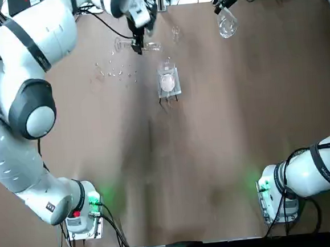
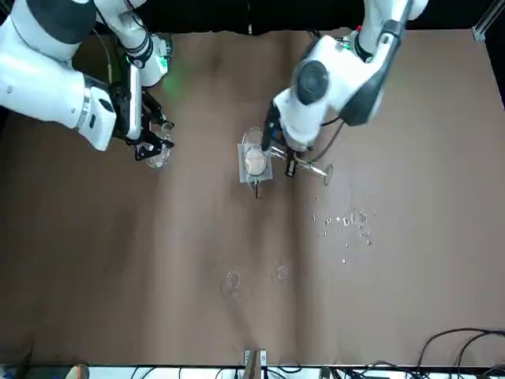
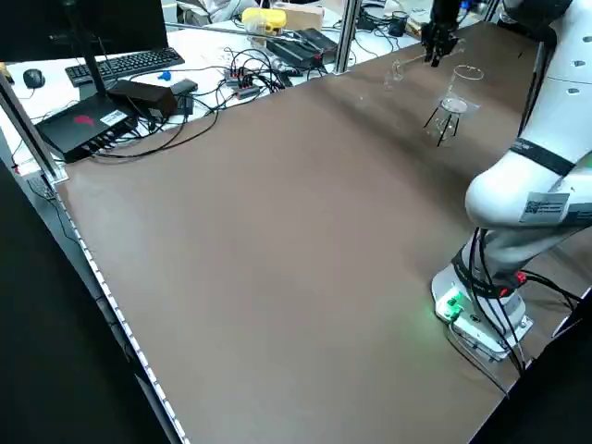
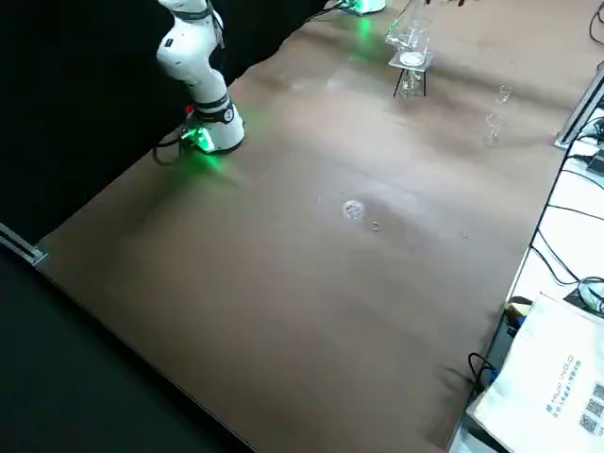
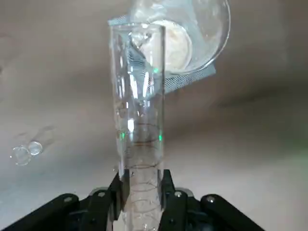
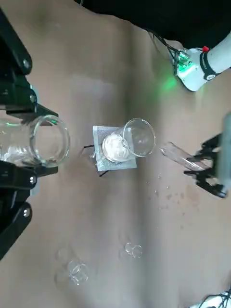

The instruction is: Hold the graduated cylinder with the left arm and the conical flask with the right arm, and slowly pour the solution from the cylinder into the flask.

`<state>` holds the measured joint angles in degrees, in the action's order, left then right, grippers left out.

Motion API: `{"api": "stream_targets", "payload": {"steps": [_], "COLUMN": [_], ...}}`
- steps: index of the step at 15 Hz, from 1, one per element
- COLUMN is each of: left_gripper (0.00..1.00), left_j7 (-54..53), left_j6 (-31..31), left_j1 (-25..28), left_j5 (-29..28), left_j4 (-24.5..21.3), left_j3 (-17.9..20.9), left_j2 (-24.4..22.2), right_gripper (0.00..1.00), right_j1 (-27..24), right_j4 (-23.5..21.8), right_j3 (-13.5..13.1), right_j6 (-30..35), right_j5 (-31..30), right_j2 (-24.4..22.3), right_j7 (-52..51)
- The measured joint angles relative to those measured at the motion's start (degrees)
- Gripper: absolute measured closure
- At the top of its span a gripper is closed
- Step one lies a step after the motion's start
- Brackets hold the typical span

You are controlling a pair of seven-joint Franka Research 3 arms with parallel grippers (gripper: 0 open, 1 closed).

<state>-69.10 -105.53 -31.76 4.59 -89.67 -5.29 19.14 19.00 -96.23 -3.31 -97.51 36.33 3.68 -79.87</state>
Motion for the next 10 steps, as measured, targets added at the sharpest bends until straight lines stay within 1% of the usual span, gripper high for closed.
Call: {"api": "stream_targets", "payload": {"steps": [5, 7, 10], "left_gripper": [0.66, 0.66, 0.66], "left_j7": [-5.16, -8.55, -15.12], "left_j6": [0.78, 1.55, 4.26], "left_j1": [5.98, 8.52, 13.12], "left_j5": [14.71, 21.47, 30.27], "left_j4": [0.0, -0.04, -0.37], "left_j3": [-0.11, -0.09, -0.04], "left_j2": [-0.52, -0.51, -0.04], "right_gripper": [0.61, 0.61, 0.61], "right_j1": [4.96, 6.93, 9.83], "right_j4": [-0.21, -0.25, -0.25], "right_j3": [0.06, 0.08, 0.11], "right_j6": [-3.08, -4.71, -6.89], "right_j5": [-4.99, -6.87, -9.77], "right_j2": [0.0, 0.0, 0.0], "right_j7": [5.41, 7.42, 10.62]}}
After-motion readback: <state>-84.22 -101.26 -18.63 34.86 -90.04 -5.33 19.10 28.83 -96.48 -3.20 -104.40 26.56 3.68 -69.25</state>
